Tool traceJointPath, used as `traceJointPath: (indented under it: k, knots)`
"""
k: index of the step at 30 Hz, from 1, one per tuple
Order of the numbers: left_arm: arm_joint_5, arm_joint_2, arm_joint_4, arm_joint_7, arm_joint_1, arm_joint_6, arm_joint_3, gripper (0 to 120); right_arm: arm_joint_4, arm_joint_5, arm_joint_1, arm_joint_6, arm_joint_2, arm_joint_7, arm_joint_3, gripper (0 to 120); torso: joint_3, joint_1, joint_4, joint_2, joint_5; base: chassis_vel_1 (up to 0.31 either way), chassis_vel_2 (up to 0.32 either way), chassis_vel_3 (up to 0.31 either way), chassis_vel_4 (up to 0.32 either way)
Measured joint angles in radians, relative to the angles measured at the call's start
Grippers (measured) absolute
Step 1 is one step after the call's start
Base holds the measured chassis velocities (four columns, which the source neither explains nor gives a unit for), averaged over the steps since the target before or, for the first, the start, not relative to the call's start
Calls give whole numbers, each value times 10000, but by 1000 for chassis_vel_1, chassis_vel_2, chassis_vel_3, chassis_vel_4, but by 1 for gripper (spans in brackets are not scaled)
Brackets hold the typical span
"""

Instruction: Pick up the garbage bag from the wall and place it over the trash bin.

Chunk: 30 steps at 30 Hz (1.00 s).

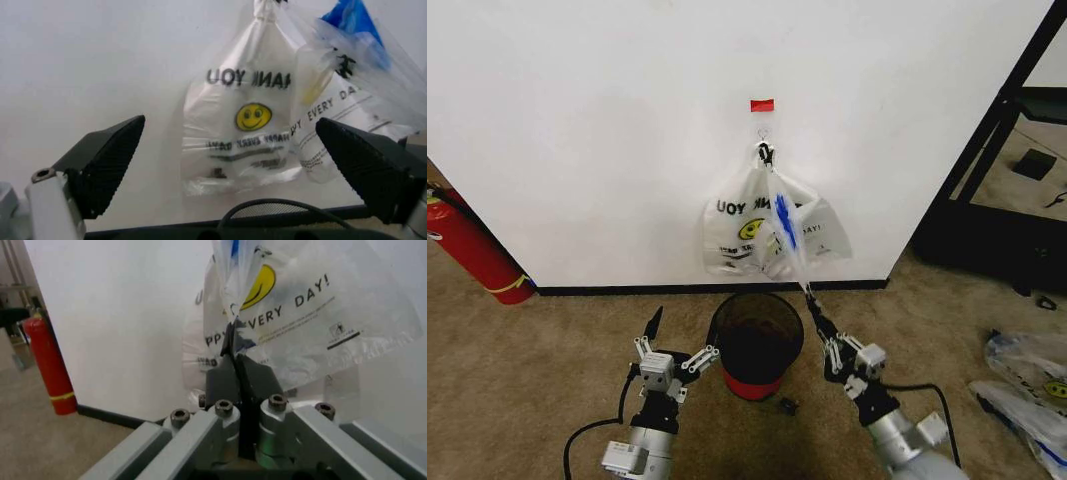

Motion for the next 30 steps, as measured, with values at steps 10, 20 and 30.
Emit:
traceJointPath:
  k: [10,20,30]
  knots:
    - [-62,-20,174,-13,-178,-26,61,100,-77,-667,-871,1040,64,-336,353,0,0,0,-1,0,0,0,0,0,0]
    - [-88,-23,231,-16,-226,-25,85,100,-314,-868,-1375,2092,334,-857,618,0,0,1,0,0,0,0,0,0,0]
    - [-92,-26,249,-18,-228,-21,75,100,-527,-861,-1789,2923,558,-1178,828,0,0,1,-1,0,0,0,0,0,0]
